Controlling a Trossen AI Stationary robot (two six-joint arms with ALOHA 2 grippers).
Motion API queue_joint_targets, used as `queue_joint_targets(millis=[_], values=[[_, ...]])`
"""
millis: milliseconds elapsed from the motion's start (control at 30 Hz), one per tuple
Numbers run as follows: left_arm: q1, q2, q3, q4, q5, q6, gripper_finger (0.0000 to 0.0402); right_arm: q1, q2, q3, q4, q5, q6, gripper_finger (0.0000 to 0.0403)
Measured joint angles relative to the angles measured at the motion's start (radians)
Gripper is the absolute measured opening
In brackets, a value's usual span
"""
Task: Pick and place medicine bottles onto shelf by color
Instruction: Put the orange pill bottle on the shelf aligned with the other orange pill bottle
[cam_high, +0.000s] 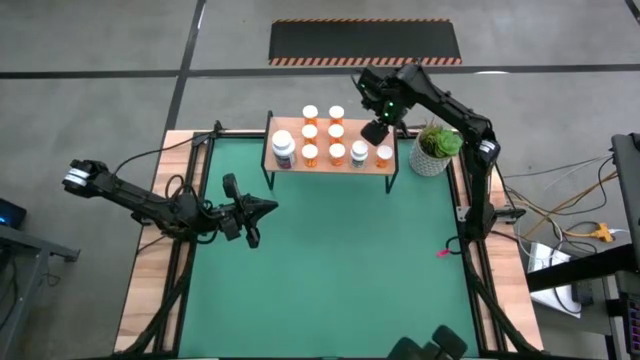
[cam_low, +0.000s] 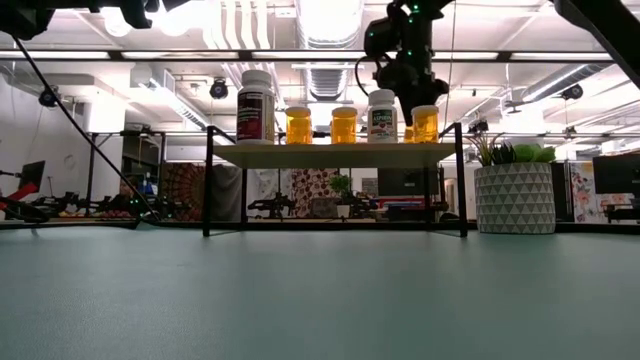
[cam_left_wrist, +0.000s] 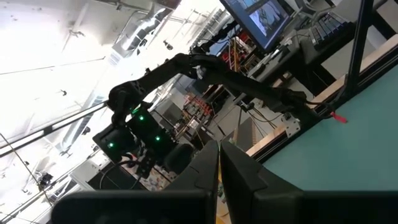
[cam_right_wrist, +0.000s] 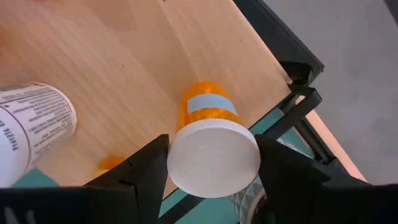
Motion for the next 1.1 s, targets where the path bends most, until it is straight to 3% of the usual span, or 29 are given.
queue_joint_targets(millis=[233, 700, 867, 1100], values=[[0.000, -0.001, 0.000, 0.000, 0.000, 0.000, 0.0000, 0.000, 0.000, 0.000, -0.005, 0.000, 0.006, 0.0236], [0.000, -0.001, 0.000, 0.000, 0.000, 0.000, 0.0000, 0.000, -0.016, 0.049, -0.002, 0.000, 0.010, 0.0227], [0.000, -0.001, 0.000, 0.000, 0.000, 0.000, 0.0000, 0.000, -0.017, 0.075, 0.005, 0.001, 0.023, 0.0185], [0.000, -0.001, 0.000, 0.000, 0.000, 0.000, 0.0000, 0.001, -0.006, 0.060, 0.005, 0.002, 0.023, 0.0077]])
